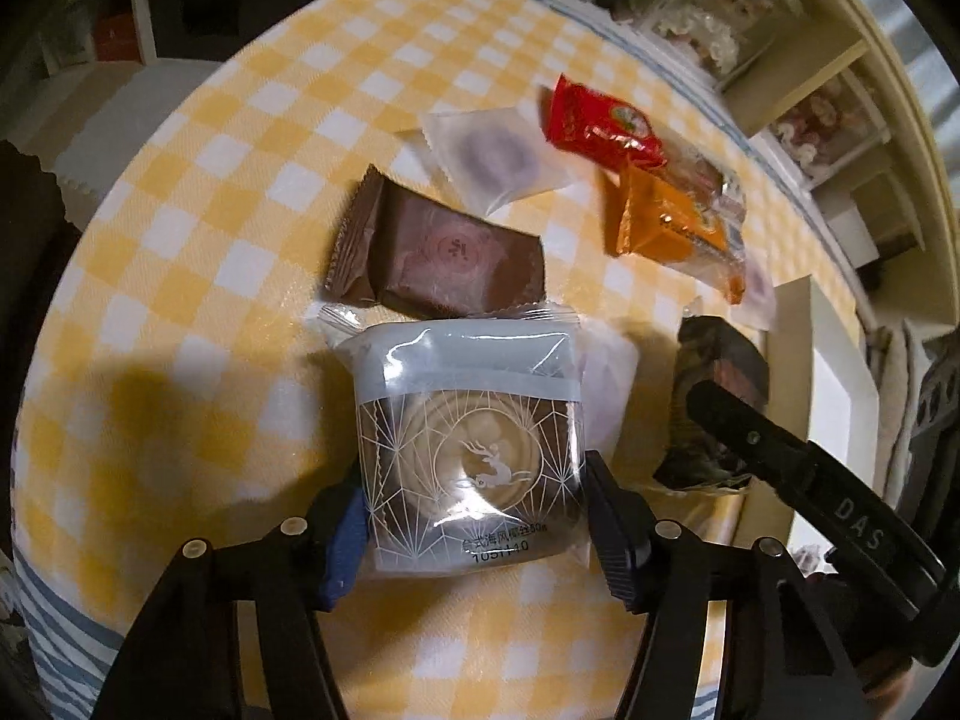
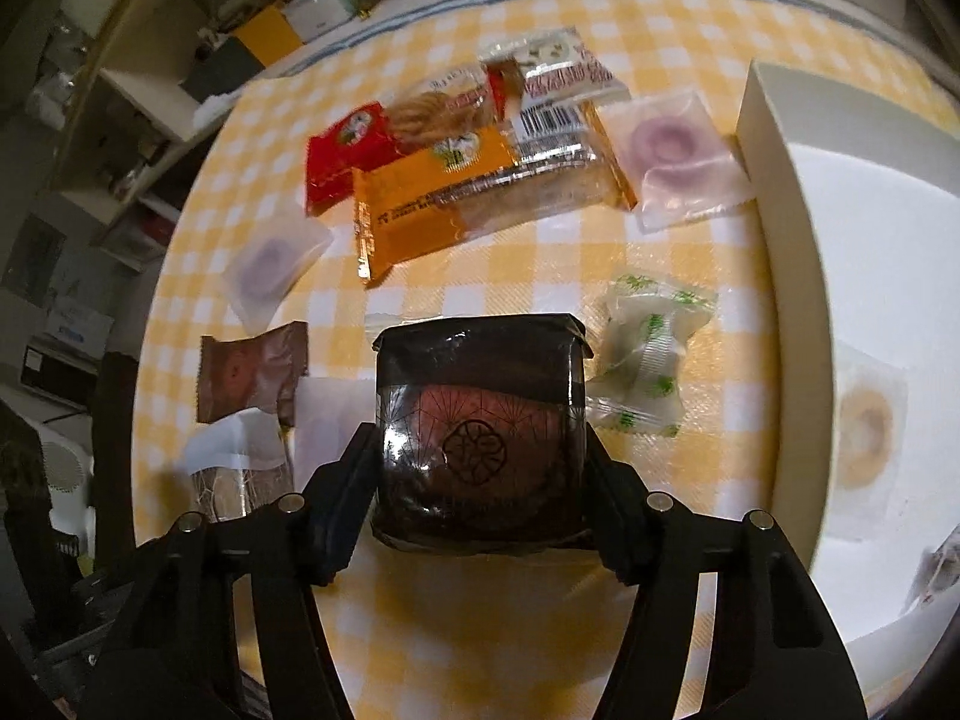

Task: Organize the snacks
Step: 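Grasp the white deer-print mooncake with the left tool while the right tool grasps the black red mooncake box, then carry both mooncakes into the white tray and open both tools to release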

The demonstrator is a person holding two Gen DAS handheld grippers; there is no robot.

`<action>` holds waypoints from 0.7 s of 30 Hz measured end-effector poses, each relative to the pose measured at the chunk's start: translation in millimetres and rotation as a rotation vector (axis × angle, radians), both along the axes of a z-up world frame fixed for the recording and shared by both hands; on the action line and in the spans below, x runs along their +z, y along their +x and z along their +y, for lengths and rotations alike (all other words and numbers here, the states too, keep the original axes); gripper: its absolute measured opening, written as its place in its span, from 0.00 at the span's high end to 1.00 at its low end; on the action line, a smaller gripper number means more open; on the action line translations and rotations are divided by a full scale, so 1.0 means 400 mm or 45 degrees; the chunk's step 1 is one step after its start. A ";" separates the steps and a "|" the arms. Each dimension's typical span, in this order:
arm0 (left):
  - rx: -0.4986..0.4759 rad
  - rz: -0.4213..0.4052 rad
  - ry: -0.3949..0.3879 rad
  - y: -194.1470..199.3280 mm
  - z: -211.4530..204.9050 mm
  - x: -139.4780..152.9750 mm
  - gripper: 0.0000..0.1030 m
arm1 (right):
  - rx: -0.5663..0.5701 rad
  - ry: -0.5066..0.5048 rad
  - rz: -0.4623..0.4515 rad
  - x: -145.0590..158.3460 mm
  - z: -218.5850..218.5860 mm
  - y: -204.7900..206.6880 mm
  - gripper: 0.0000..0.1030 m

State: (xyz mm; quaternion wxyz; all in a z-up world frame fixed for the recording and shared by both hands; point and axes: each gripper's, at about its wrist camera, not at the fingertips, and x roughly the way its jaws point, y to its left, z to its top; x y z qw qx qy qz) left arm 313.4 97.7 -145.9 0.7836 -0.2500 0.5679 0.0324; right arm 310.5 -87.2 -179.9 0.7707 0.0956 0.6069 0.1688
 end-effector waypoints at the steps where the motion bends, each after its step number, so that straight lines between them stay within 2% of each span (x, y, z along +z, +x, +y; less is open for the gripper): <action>1: 0.001 -0.015 0.000 -0.006 0.003 0.011 0.40 | 0.002 0.005 -0.015 0.010 0.000 -0.002 0.38; 10: -0.036 -0.191 0.078 -0.074 -0.009 0.148 0.40 | 0.045 0.019 -0.214 0.158 -0.035 -0.066 0.38; 17: -0.144 -0.303 0.120 -0.132 -0.091 0.265 0.40 | 0.072 0.010 -0.329 0.277 -0.082 -0.121 0.38; 21: -0.208 -0.353 0.124 -0.155 -0.153 0.322 0.40 | 0.029 0.014 -0.373 0.333 -0.156 -0.143 0.38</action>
